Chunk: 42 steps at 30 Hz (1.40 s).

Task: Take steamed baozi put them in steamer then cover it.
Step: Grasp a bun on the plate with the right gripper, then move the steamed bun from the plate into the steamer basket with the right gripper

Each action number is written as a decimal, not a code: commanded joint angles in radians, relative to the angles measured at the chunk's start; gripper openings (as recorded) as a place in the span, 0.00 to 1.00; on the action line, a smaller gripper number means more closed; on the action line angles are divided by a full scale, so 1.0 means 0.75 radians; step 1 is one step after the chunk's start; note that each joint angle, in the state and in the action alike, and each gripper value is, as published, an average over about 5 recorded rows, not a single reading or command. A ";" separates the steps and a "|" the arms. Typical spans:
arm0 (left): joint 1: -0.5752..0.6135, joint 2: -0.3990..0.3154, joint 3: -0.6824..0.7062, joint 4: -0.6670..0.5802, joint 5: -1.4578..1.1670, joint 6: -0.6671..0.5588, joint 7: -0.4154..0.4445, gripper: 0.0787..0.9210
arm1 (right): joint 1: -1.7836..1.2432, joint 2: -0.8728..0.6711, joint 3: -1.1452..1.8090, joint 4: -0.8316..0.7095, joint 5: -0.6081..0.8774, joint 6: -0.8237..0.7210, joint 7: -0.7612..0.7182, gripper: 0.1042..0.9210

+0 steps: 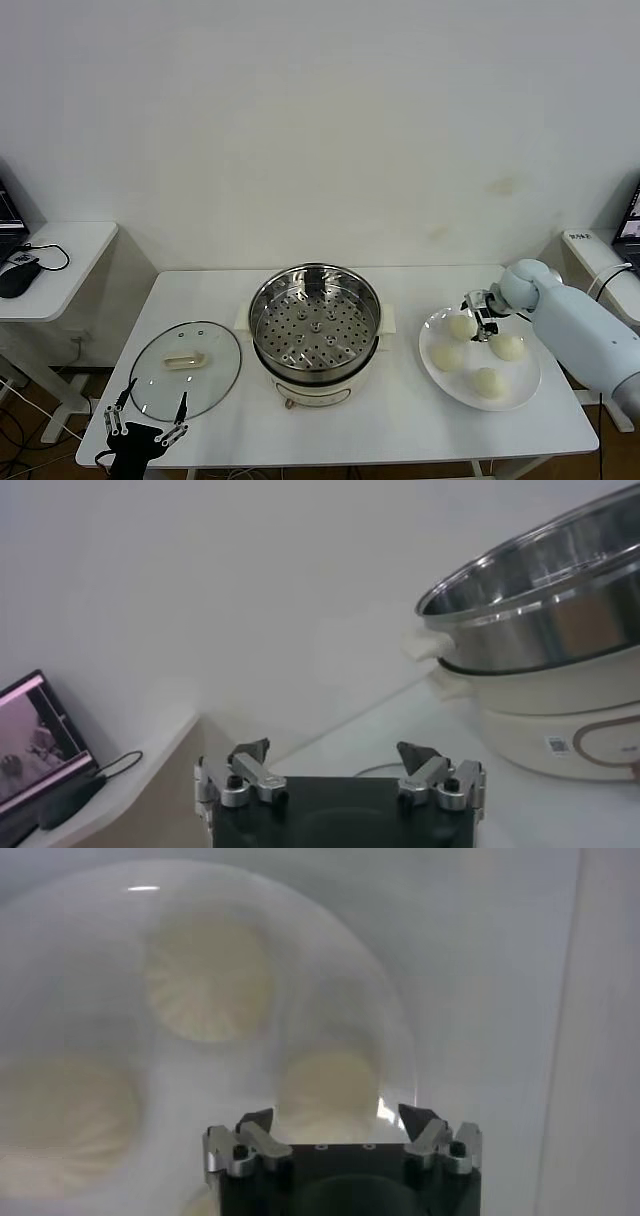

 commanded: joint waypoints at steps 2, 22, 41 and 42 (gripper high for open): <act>0.003 0.000 -0.002 -0.004 0.001 -0.002 -0.001 0.88 | 0.005 0.027 -0.014 -0.034 -0.022 0.000 0.004 0.69; 0.002 0.004 0.010 -0.015 0.001 -0.005 -0.001 0.88 | 0.113 -0.126 -0.069 0.163 0.159 -0.013 -0.049 0.54; -0.055 0.037 0.061 0.033 -0.137 0.042 0.013 0.88 | 0.821 -0.259 -0.519 0.553 0.759 -0.101 -0.031 0.55; -0.057 0.038 0.062 0.035 -0.141 0.043 0.014 0.88 | 0.870 -0.230 -0.557 0.560 0.790 -0.100 -0.017 0.55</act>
